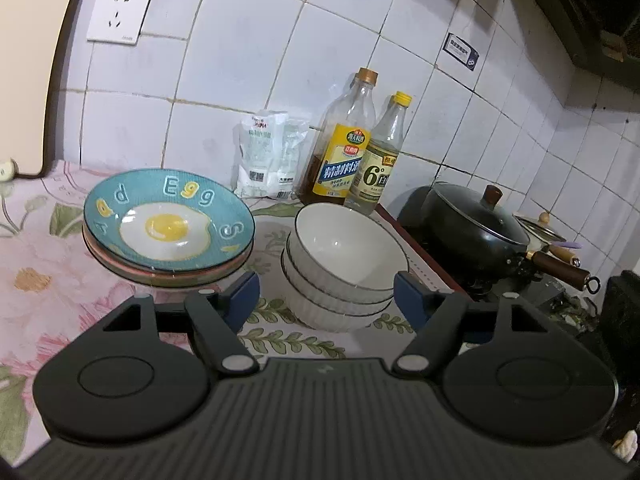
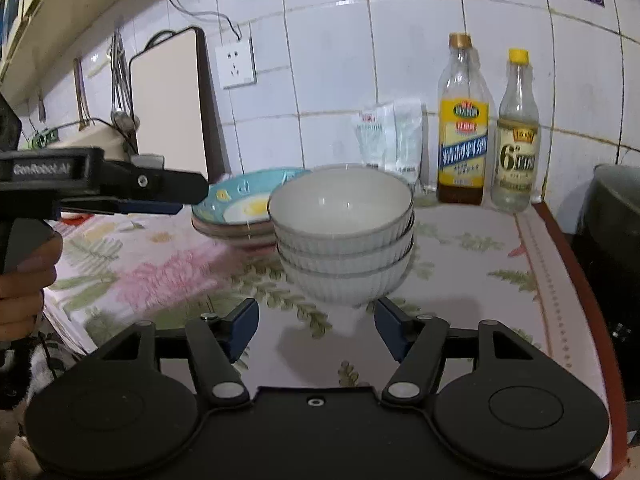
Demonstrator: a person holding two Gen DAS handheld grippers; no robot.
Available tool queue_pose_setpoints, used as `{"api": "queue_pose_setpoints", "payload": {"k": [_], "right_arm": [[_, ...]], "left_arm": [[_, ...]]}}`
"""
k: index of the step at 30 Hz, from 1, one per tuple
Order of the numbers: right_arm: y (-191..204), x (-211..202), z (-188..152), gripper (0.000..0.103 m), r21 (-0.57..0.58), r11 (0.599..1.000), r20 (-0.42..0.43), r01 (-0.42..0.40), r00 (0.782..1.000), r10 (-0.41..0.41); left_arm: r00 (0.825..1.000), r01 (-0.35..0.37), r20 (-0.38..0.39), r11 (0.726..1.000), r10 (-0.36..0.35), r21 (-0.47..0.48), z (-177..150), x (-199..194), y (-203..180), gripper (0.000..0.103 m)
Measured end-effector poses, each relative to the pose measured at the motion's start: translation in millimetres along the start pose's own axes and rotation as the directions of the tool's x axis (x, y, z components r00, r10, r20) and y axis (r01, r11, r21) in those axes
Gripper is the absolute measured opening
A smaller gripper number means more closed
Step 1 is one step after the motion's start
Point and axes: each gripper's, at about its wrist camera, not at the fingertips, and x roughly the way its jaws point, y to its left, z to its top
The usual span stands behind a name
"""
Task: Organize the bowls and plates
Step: 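Grasp the rim of the three-bowl stack with the left gripper and lift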
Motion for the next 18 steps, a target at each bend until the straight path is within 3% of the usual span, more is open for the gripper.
{"api": "queue_pose_setpoints", "payload": {"k": [4,7,11,18], "right_arm": [[-2.9,17.9,-8.1,0.075,0.013,1.000,-0.005,-0.015,1.000,0.015],[-5.4,31.5,-12.2,0.087,0.035,0.999,-0.004,-0.012,1.000,0.012],[-8.6,52.8,-13.3,0.088,0.067,0.998,-0.037,0.016,0.999,-0.014],[-14.6,74.0,-4.9,0.098,0.111,0.993,-0.026,0.035,0.999,-0.033]], "left_arm": [[1.000,0.012,0.008,1.000,-0.011,-0.013,-12.5,12.1,7.3,0.075],[1.000,0.008,0.030,0.999,-0.006,-0.050,-21.1,22.1,12.4,0.076],[1.000,0.009,0.028,0.993,-0.006,-0.119,-31.6,36.5,15.4,0.079],[0.998,0.070,0.008,0.973,-0.070,-0.218,-14.3,57.5,25.2,0.085]]}}
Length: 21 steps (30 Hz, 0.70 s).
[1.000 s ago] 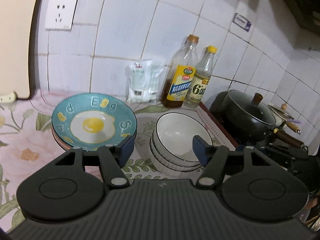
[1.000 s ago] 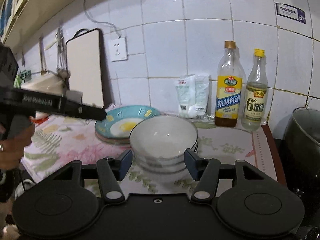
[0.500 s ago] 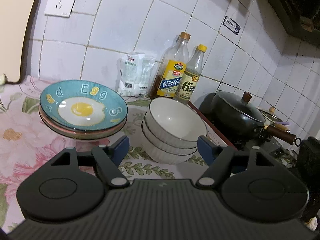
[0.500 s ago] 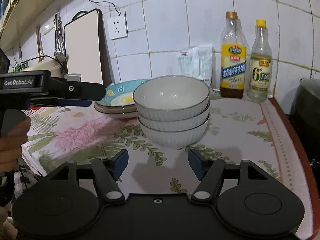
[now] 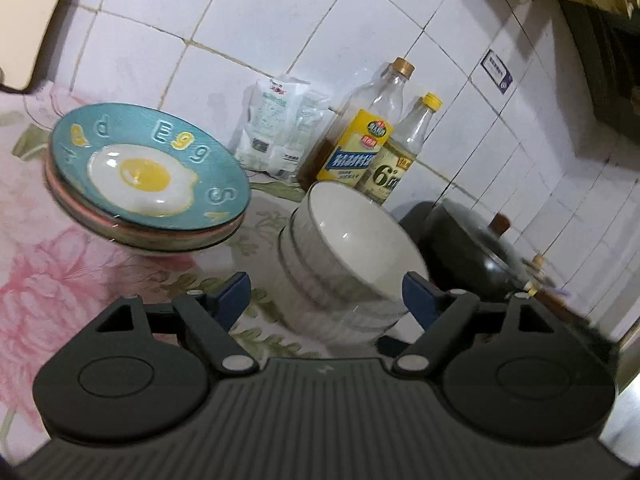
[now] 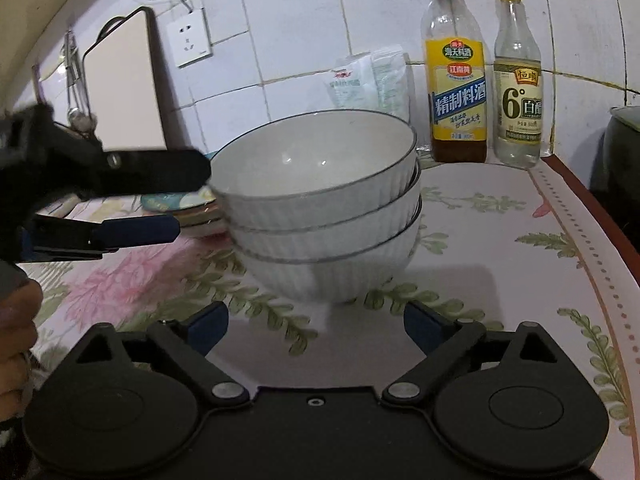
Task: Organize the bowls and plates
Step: 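Grasp the rim of the three-bowl stack with the left gripper and lift, then carry the bowl stack onto the Egg plate and open the left gripper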
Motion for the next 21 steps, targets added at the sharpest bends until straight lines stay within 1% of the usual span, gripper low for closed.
{"api": "queue_pose_setpoints", "payload": {"k": [2,5,6,7,8,10,11,12,14,15,17,20,21], "right_arm": [[-3.2,3.8,4.9,0.099,0.016,1.000,0.008,0.001,1.000,-0.001],[-6.4,11.4,12.0,0.100,0.024,1.000,0.011,0.010,1.000,-0.010],[-6.6,13.8,13.2,0.100,0.022,1.000,0.014,0.023,1.000,-0.023],[-6.2,18.0,15.2,0.102,0.011,0.999,0.005,0.042,0.999,-0.042],[-5.3,20.7,16.6,0.102,-0.003,0.999,-0.003,0.046,0.999,-0.046],[-1.8,22.9,17.8,0.102,-0.022,0.999,0.014,0.049,0.999,-0.049],[0.9,24.2,17.8,0.103,-0.040,0.998,0.025,0.050,0.999,-0.049],[2.6,26.0,18.3,0.103,-0.052,0.997,0.028,0.055,0.998,-0.054],[2.6,29.5,20.2,0.103,-0.056,0.997,0.024,0.054,0.998,-0.052],[1.3,30.6,21.3,0.103,-0.053,0.998,0.017,0.047,0.999,-0.046],[-3.1,32.2,22.2,0.103,-0.041,0.999,0.012,0.024,1.000,-0.024],[-5.6,33.6,22.6,0.103,-0.031,1.000,0.009,0.007,1.000,-0.007],[-5.8,34.0,23.1,0.103,-0.032,0.999,0.007,0.005,1.000,-0.005]], "left_arm": [[1.000,0.014,-0.021,0.999,-0.015,-0.040,8.6,8.1,3.2,0.085],[0.997,-0.010,-0.083,0.994,0.000,-0.110,20.8,25.5,12.1,0.085],[0.992,-0.027,-0.123,0.989,0.009,-0.142,24.9,34.3,16.7,0.085],[0.988,-0.032,-0.156,0.985,0.005,-0.170,26.8,40.9,21.7,0.085],[0.981,-0.034,-0.196,0.979,-0.006,-0.201,28.4,49.2,26.7,0.084],[0.963,-0.031,-0.263,0.957,-0.048,-0.288,26.6,63.6,40.3,0.082],[0.958,-0.024,-0.278,0.944,-0.072,-0.329,24.9,69.4,46.2,0.078],[0.954,-0.020,-0.286,0.936,-0.087,-0.352,22.9,73.4,50.3,0.071],[0.953,-0.028,-0.291,0.932,-0.084,-0.361,19.5,78.7,53.4,0.066],[0.955,-0.025,-0.284,0.933,-0.083,-0.358,18.6,79.2,52.9,0.062],[0.957,-0.008,-0.273,0.934,-0.096,-0.357,17.4,79.1,51.0,0.059],[0.962,-0.012,-0.259,0.941,-0.081,-0.338,17.7,79.9,47.8,0.058],[0.964,-0.014,-0.254,0.941,-0.077,-0.337,17.9,80.2,48.2,0.057]]}}
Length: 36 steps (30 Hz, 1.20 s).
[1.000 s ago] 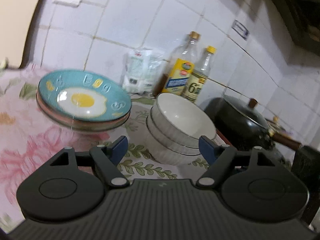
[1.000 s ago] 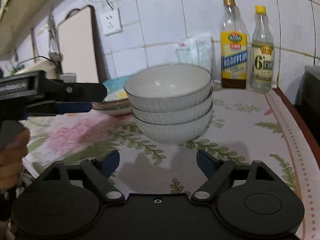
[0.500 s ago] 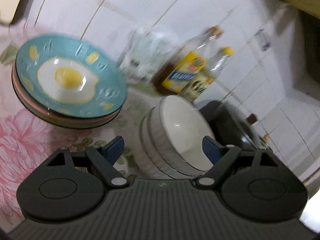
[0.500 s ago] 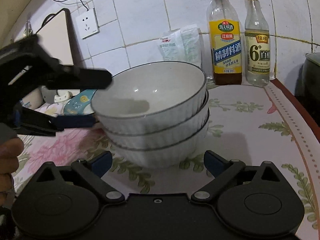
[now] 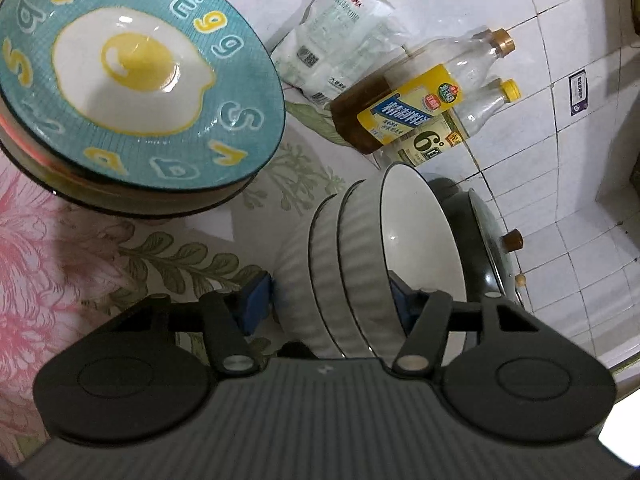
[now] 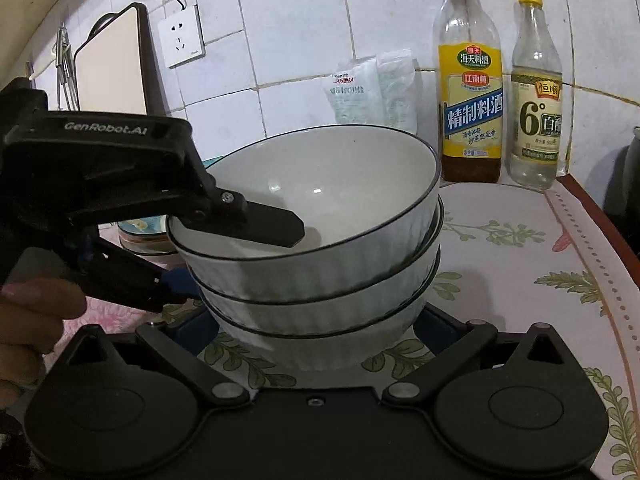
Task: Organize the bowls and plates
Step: 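Carry the bowl stack onto the Egg plate and open the left gripper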
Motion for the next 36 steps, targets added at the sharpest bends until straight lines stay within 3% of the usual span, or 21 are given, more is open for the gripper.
{"api": "queue_pose_setpoints", "payload": {"k": [3,6,13,25,36], "right_arm": [[0.3,1.3,0.7,0.103,-0.011,1.000,-0.011,-0.008,1.000,0.008],[2.8,2.1,4.1,0.103,-0.046,0.999,-0.035,-0.005,0.999,0.003],[5.1,-10.3,-2.8,0.103,-0.077,0.997,0.013,-0.027,1.000,0.028],[29.1,-32.8,-10.7,0.103,-0.096,0.991,0.102,-0.089,0.990,0.099],[80.0,-28.7,24.0,0.103,-0.144,0.978,0.161,-0.150,0.972,0.173]], "left_arm": [[1.000,0.012,-0.006,0.999,-0.012,-0.037,2.1,4.1,5.5,0.054],[1.000,-0.018,-0.025,1.000,0.018,0.014,0.1,4.8,0.5,0.050],[0.999,-0.033,-0.041,0.999,0.035,0.035,-9.0,-3.6,-4.6,0.050],[0.997,-0.069,0.033,0.988,0.065,0.136,-24.2,-52.7,-21.7,0.050],[0.981,-0.147,0.155,0.969,0.118,0.197,3.5,-120.8,-33.3,0.050]]}}
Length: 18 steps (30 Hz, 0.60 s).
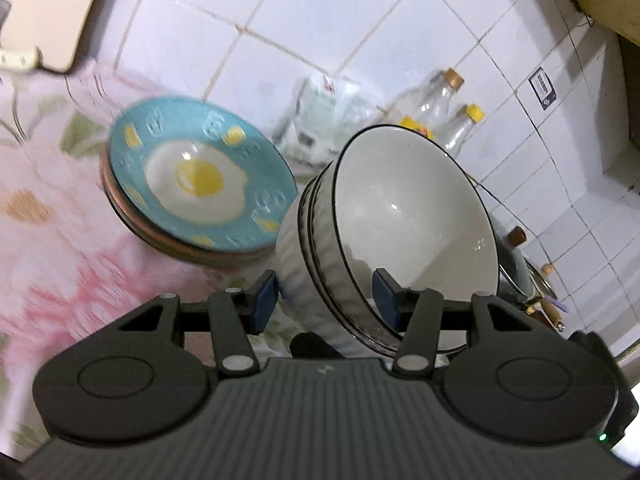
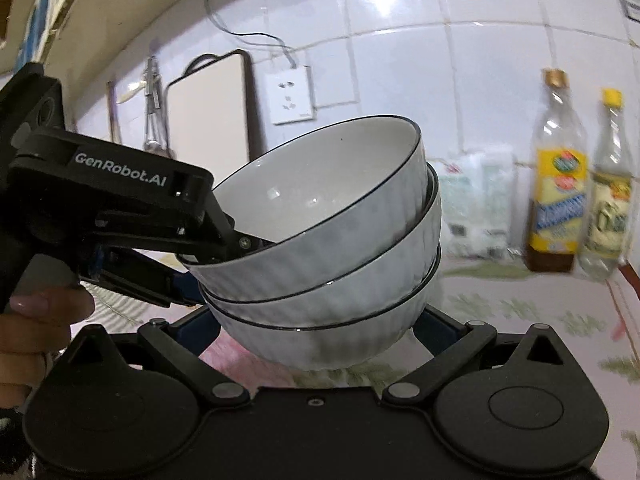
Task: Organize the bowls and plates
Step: 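Carry the bowl stack onto the Egg plate and open the left gripper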
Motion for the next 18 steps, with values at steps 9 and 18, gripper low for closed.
{"api": "queue_pose_setpoints", "payload": {"k": [9,18], "right_arm": [[7.2,49.8,34.6,0.103,0.020,0.999,-0.015,-0.040,0.999,0.041],[3.4,101.2,49.8,0.103,0.009,0.998,-0.054,-0.058,0.997,0.059]], "left_arm": [[0.998,-0.048,-0.026,0.997,0.049,0.054,60.2,6.5,22.8,0.050],[0.998,-0.064,0.004,0.998,0.064,0.028,86.6,24.7,55.2,0.050]]}}
